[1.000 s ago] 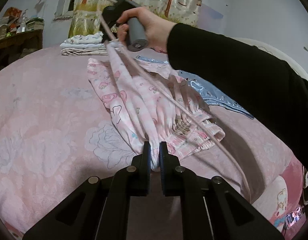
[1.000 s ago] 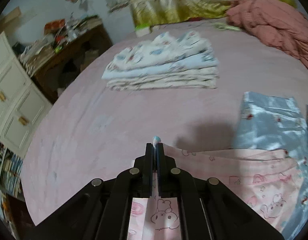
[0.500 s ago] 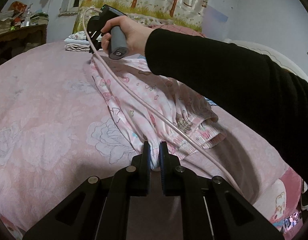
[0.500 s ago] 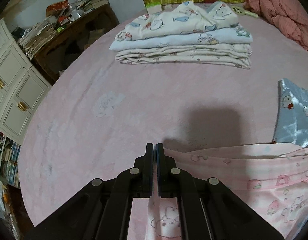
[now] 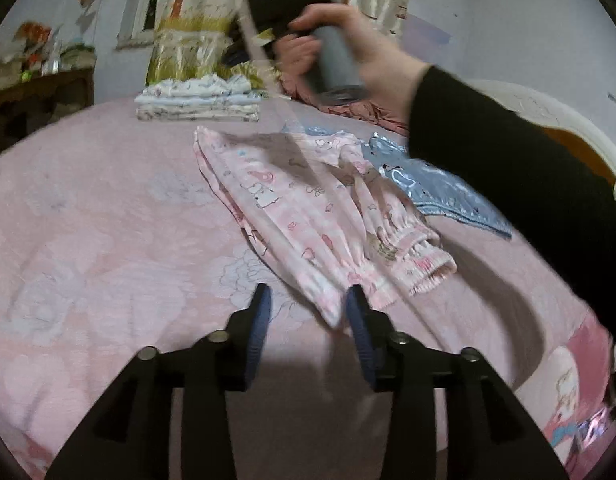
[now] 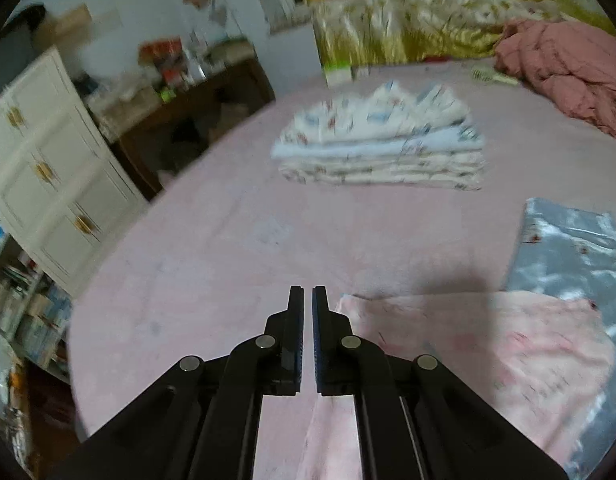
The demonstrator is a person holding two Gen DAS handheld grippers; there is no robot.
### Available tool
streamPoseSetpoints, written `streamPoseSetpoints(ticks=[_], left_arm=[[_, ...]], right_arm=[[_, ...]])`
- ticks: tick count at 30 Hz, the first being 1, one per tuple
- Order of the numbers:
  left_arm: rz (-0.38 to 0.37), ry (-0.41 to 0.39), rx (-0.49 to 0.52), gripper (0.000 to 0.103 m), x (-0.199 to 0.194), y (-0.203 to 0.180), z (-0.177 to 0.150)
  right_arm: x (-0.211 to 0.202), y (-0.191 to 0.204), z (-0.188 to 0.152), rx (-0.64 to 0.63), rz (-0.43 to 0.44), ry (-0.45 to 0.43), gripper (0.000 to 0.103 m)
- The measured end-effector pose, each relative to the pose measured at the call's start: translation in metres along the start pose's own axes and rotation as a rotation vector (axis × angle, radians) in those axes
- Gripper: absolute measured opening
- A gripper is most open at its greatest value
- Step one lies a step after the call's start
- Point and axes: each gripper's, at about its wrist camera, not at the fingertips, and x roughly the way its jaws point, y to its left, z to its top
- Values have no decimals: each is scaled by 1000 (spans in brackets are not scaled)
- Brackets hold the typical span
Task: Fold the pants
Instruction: 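Open both tools, release the folded pink pants and withdraw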
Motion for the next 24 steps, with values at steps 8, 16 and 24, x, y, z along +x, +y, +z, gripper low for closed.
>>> streamPoseSetpoints(ticks=[8, 16, 24], left_arm=[[96, -32, 29, 60, -30, 6, -7], [128, -46, -34, 61, -38, 24, 11], [128, -19, -34, 62, -31, 23, 13]], right_arm=[[-133, -13, -58, -24, -57, -202, 5], [-209, -50, -172, 67, -162, -305, 24], [-223, -33, -288, -79, -327, -278, 48]])
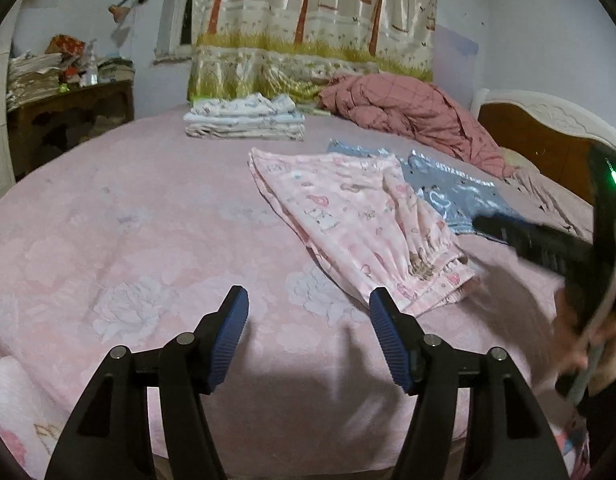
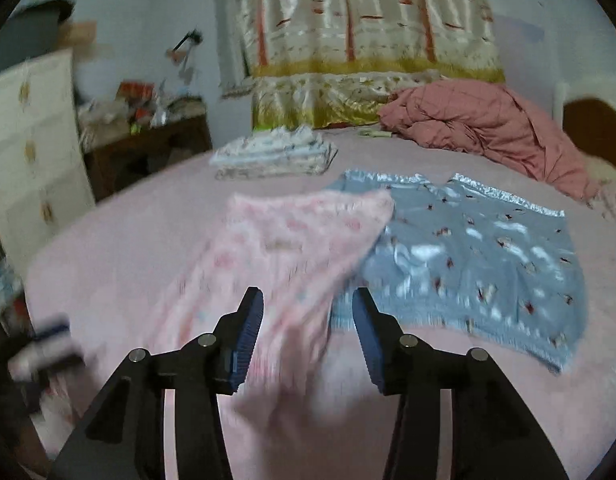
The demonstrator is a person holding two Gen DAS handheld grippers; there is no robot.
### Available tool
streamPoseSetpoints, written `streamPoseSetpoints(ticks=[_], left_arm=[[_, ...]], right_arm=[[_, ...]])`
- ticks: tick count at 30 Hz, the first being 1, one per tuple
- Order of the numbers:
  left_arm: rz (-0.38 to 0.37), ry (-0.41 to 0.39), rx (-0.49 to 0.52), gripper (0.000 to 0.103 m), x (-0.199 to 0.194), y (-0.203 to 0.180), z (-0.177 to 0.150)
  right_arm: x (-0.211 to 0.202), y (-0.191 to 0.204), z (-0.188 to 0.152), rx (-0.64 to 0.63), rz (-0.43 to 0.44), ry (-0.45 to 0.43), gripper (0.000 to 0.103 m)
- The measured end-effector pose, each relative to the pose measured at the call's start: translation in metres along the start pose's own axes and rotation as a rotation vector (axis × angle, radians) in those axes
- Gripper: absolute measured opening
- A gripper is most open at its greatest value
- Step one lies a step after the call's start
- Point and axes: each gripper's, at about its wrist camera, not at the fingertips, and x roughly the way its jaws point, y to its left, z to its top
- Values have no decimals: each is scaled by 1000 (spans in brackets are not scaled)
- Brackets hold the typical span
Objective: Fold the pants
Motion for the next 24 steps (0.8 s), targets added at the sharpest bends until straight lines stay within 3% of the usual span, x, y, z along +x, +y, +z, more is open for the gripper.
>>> streamPoseSetpoints(ticks=[5, 9, 12, 16, 24], left_arm=[[-33, 42, -4, 61, 8, -5, -1], [-18, 41, 27, 61, 10, -15, -5], [-29, 49, 27, 61, 12, -20, -5], [-11, 32, 60, 62, 13, -28, -4], [-70, 77, 42, 62, 32, -32, 8]], right_arm=[[-11, 3, -33, -26, 46, 53, 48], [-13, 9, -48, -83, 80, 82, 48], [-1, 14, -51, -114, 62, 117, 41], [10, 14, -51, -125, 12, 111, 41], [34, 0, -36, -78, -8, 150, 42]])
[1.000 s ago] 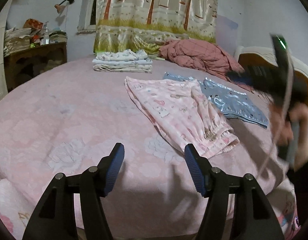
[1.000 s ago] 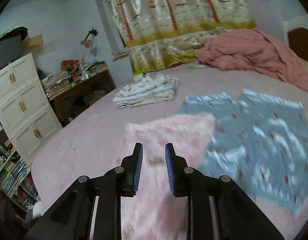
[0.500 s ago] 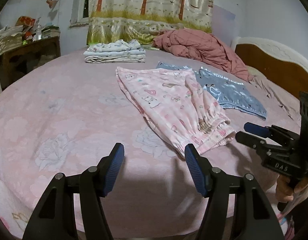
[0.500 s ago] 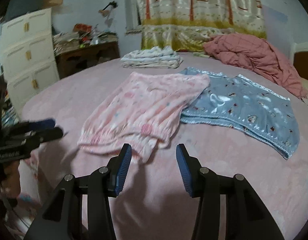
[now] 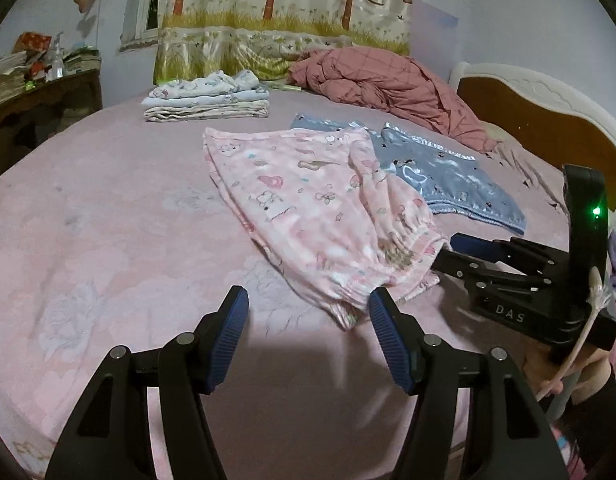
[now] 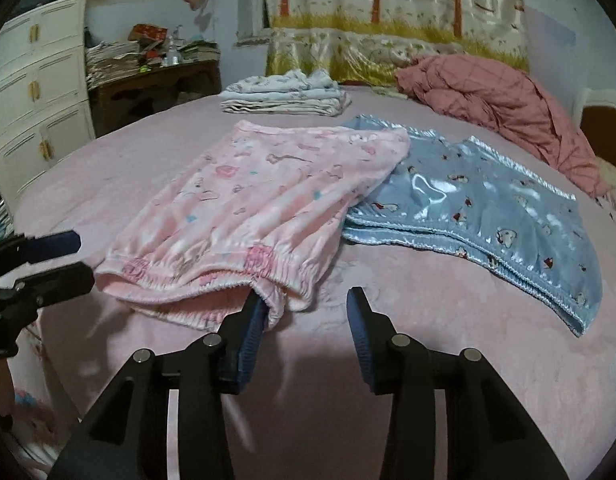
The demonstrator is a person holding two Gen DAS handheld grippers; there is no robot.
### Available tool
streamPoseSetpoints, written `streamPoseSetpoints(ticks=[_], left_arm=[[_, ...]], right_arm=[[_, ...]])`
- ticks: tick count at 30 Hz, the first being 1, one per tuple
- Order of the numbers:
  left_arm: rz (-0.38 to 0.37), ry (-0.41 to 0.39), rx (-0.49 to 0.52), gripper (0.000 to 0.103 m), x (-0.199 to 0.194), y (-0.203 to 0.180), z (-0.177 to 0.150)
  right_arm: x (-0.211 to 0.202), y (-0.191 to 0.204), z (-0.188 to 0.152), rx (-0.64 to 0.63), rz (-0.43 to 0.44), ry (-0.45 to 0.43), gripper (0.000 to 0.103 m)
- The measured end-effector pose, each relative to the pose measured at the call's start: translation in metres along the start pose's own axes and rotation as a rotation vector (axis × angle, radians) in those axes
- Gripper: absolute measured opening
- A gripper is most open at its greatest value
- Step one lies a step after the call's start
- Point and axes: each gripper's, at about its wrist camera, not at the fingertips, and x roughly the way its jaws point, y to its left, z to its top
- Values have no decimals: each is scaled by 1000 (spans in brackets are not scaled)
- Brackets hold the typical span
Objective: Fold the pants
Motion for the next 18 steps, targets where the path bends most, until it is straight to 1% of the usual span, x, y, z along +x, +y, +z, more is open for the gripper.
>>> streamPoseSetpoints(ticks=[3, 6, 8, 10, 12, 14, 15, 16, 18], left_arm=[[-1, -6, 9, 63, 5, -4, 5], [-5, -6, 14, 63, 7, -7, 6], [-3, -10, 9, 64, 7, -7, 8], [4, -14, 0, 66, 8, -5, 11], [10, -13, -15, 66, 11, 0, 15], [20, -2, -22, 66, 15, 2, 18], [19, 7, -18, 67, 19, 3, 20], [31, 18, -16, 66, 23, 3, 21], [65, 30, -33, 66, 29, 8, 21]], right_arm=[[1, -1, 7, 10, -13, -12, 42], [2, 5, 11, -20, -43, -23, 42], [7, 10, 11, -47, -44, 6, 42], [13, 11, 9, -54, -27, 28, 42], [17, 8, 8, -40, -23, 45, 42], [19, -1, 10, 22, -17, 44, 41], [18, -7, 10, 65, -23, 31, 35], [17, -10, 9, 80, -20, 23, 25], [17, -7, 6, 67, 1, 18, 13]])
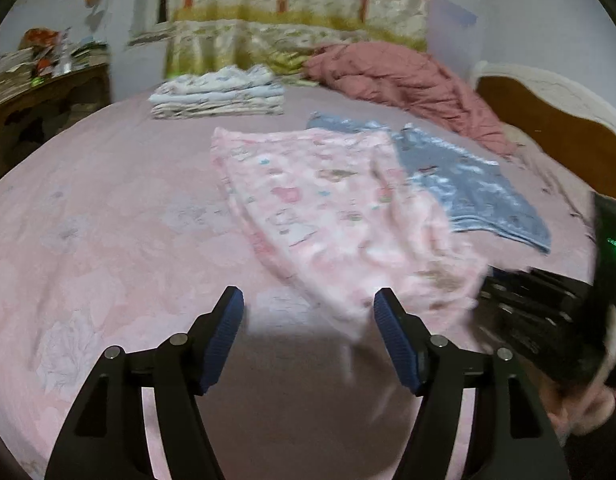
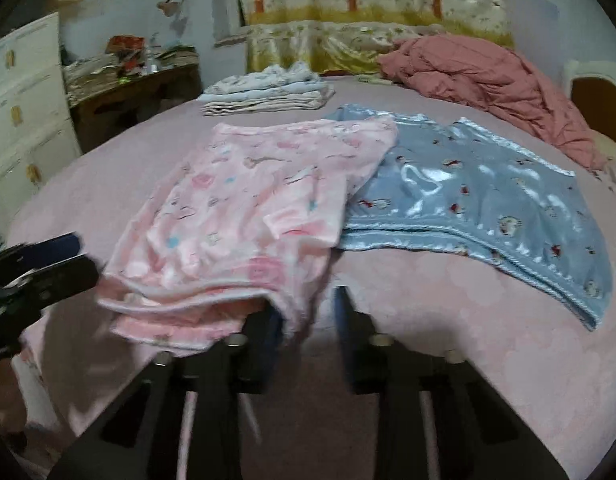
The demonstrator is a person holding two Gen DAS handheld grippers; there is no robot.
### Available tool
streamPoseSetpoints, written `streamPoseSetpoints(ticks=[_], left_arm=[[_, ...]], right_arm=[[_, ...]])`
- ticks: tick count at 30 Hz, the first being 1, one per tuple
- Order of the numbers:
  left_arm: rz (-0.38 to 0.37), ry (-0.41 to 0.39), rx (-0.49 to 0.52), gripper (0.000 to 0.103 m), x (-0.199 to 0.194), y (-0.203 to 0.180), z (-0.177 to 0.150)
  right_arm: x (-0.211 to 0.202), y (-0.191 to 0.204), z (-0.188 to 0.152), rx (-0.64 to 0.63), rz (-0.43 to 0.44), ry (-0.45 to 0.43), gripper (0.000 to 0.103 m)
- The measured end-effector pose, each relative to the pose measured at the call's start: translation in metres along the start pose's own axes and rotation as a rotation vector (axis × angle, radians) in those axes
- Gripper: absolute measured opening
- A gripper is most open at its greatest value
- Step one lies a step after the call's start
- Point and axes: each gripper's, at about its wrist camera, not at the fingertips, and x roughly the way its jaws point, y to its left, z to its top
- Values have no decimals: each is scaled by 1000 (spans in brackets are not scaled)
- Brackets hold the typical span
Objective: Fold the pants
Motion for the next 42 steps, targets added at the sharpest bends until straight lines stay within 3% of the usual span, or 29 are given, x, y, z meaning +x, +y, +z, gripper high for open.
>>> streamPoseSetpoints(ticks=[5, 16, 21, 23, 24, 25, 26, 28, 31, 33, 34, 36, 38, 42], left_arm=[[-55, 23, -53, 66, -1, 14, -5], [-177, 39, -133, 68, -7, 20, -11], [-235, 81, -231, 67, 12, 22, -6], [-263, 94, -283, 66, 19, 26, -4], [-278, 95, -306, 65, 22, 27, -3], [-289, 94, -330, 61, 24, 28, -2], [-296, 100, -353, 58, 28, 30, -1], [-307, 113, -382, 57, 34, 30, 2], [-298, 112, -375, 50, 40, 25, 4], [-285, 108, -356, 26, 41, 21, 4], [-297, 104, -354, 3, 42, 20, 2], [-293, 53, -347, 3, 32, 18, -2], [-212, -4, -260, 3, 20, 10, -3], [-177, -8, -235, 3, 5, 8, -7]], right_arm=[[-12, 15, -12, -41, -79, -39, 10], [-32, 6, -29, 130, -82, -56, 6], [-38, 14, -35, 81, -107, -83, 6], [-40, 16, -35, 73, -118, -101, 10], [-39, 17, -34, 61, -107, -93, 20], [-38, 17, -32, 50, -105, -88, 29], [-37, 17, -30, 48, -114, -90, 31], [-31, 15, -23, 39, -143, -76, 31], [-20, 8, -14, 69, -105, -39, 31], [-16, 5, -11, 86, -81, -42, 25], [-16, 5, -10, 89, -79, -52, 11], [-16, 6, -12, 87, -76, -66, 8], [-19, 9, -15, 84, -98, -79, 7], [-33, 20, -22, 107, -123, -96, 7]])
